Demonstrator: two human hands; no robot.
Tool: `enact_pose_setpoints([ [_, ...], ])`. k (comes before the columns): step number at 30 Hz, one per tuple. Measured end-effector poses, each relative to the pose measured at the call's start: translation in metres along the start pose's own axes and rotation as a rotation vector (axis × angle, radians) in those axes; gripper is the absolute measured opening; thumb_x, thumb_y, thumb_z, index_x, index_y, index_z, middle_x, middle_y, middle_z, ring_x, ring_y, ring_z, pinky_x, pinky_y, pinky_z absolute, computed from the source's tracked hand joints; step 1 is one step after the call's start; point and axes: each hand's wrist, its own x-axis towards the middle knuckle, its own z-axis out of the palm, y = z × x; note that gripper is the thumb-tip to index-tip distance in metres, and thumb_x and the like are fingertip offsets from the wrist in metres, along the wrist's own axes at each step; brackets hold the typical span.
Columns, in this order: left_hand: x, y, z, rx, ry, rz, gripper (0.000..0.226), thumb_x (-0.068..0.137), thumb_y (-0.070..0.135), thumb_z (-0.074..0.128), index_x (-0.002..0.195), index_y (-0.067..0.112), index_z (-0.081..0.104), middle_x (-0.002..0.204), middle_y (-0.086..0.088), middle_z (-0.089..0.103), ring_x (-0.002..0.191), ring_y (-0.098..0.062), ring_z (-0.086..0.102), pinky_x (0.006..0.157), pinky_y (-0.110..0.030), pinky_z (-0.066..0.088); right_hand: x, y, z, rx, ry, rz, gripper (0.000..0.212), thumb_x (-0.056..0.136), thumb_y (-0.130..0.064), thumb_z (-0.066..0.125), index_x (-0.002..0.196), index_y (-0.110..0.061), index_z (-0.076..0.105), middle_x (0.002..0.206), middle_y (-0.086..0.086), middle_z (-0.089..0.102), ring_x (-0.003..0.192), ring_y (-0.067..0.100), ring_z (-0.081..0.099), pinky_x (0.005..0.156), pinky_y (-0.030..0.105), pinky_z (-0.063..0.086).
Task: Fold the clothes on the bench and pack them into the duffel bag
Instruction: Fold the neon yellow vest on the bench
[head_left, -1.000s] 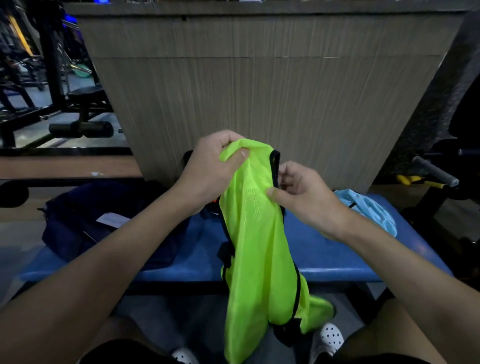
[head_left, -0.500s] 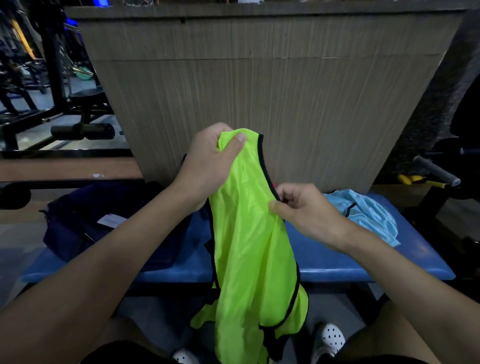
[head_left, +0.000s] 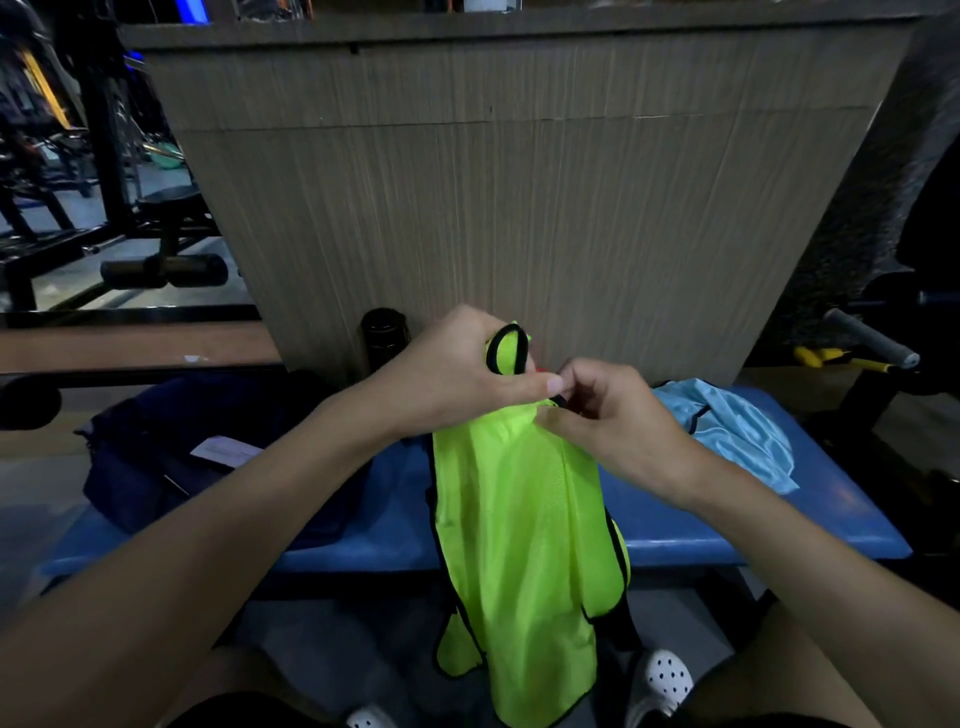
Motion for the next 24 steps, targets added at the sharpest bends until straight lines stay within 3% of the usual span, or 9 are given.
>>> enact_pose_setpoints([
  [3,0.004,-0.009,-0.001,0.089,0.027,0.016,0.029,0.087,0.031,0.074,0.072,0.007,0.065,0.060,-0.010,0.056,0.056,-0.009,0.047,0.055,-0.037,0.041,0.000,0.000,-0.001,0.016,-0.013,0.022,0.020,0.085,-0.001,0.071,0.075,-0.006,0.054,0.070,0.004,0.056,0.064,0.009,0.050,0.061,0.027,0.043],
  [7,0.004,-0.018,-0.002,0.140,-0.085,0.059,0.028,0.092,0.031,0.069,0.072,0.014,0.059,0.068,0.002,0.056,0.062,-0.006,0.049,0.061,-0.032,0.043,-0.005,0.003,-0.006,-0.010,-0.044,0.060,0.020,0.084,-0.004,0.073,0.075,-0.011,0.057,0.067,-0.005,0.056,0.061,0.006,0.050,0.059,0.024,0.044],
  [10,0.006,-0.019,0.004,0.123,-0.086,0.103,0.010,0.096,0.024,0.063,0.086,0.024,0.064,0.082,0.016,0.061,0.078,0.006,0.056,0.074,-0.017,0.044,-0.007,0.001,-0.006,0.004,-0.082,0.070,0.021,0.085,-0.007,0.072,0.077,-0.006,0.054,0.066,-0.006,0.053,0.059,0.006,0.047,0.055,0.022,0.041],
  [13,0.006,-0.018,-0.001,0.150,-0.093,0.106,0.019,0.102,0.019,0.055,0.100,0.019,0.073,0.096,0.018,0.067,0.092,0.012,0.060,0.083,-0.005,0.040,-0.008,0.001,-0.007,0.024,-0.148,0.101,0.023,0.087,-0.009,0.071,0.079,-0.003,0.051,0.070,0.002,0.049,0.063,0.014,0.043,0.057,0.030,0.038],
  [15,0.007,-0.021,-0.010,0.159,-0.058,0.076,0.024,0.103,0.021,0.052,0.092,0.024,0.073,0.094,0.011,0.071,0.090,0.006,0.062,0.081,-0.011,0.043,-0.010,0.004,-0.013,0.028,-0.203,0.141,0.019,0.087,-0.007,0.071,0.082,0.001,0.054,0.073,0.008,0.052,0.066,0.018,0.045,0.060,0.036,0.038],
  [18,0.010,-0.030,-0.019,0.140,0.023,0.030,0.031,0.097,0.037,0.057,0.075,0.018,0.070,0.075,-0.008,0.068,0.069,-0.015,0.062,0.069,-0.036,0.049,-0.015,0.012,-0.023,-0.017,-0.288,0.197,0.022,0.090,-0.011,0.069,0.081,0.006,0.058,0.072,0.011,0.053,0.067,0.018,0.045,0.061,0.036,0.037],
  [21,0.008,-0.029,-0.016,0.133,0.056,-0.035,0.035,0.075,0.052,0.075,0.071,0.017,0.069,0.069,-0.002,0.066,0.062,-0.009,0.057,0.060,-0.033,0.047,-0.015,0.012,-0.024,-0.057,-0.252,0.164,0.019,0.091,-0.010,0.067,0.080,0.004,0.059,0.066,0.001,0.053,0.060,0.010,0.046,0.055,0.028,0.039],
  [24,0.008,-0.030,-0.010,0.203,0.111,-0.008,0.022,0.079,0.033,0.082,0.070,0.022,0.065,0.069,0.003,0.065,0.064,-0.009,0.058,0.060,-0.030,0.046,-0.010,0.009,-0.019,-0.065,-0.256,0.141,0.015,0.089,-0.008,0.068,0.081,0.002,0.060,0.067,0.001,0.056,0.060,0.008,0.048,0.054,0.022,0.040],
])
